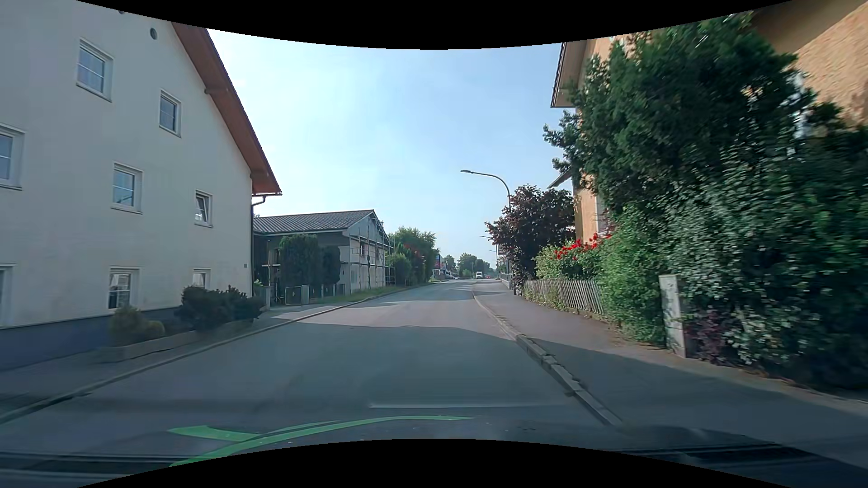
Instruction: Follow the waypoints while adhering to traffic rules and regulations
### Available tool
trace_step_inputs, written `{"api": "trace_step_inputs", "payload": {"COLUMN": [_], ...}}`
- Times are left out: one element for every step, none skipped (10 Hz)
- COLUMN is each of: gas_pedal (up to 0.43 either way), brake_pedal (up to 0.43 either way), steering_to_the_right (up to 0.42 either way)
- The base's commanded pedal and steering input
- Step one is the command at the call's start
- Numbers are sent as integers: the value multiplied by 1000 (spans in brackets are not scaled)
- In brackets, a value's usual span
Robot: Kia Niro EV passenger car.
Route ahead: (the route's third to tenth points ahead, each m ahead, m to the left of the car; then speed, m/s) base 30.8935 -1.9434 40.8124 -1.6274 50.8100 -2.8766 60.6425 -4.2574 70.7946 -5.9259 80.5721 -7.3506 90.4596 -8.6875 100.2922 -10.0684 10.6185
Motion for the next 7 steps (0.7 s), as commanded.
{"api": "trace_step_inputs", "payload": {"gas_pedal": [260,260,260,260,260,260,260], "brake_pedal": [0,0,0,0,0,0,0], "steering_to_the_right": [5,5,5,6,9,11,11]}}
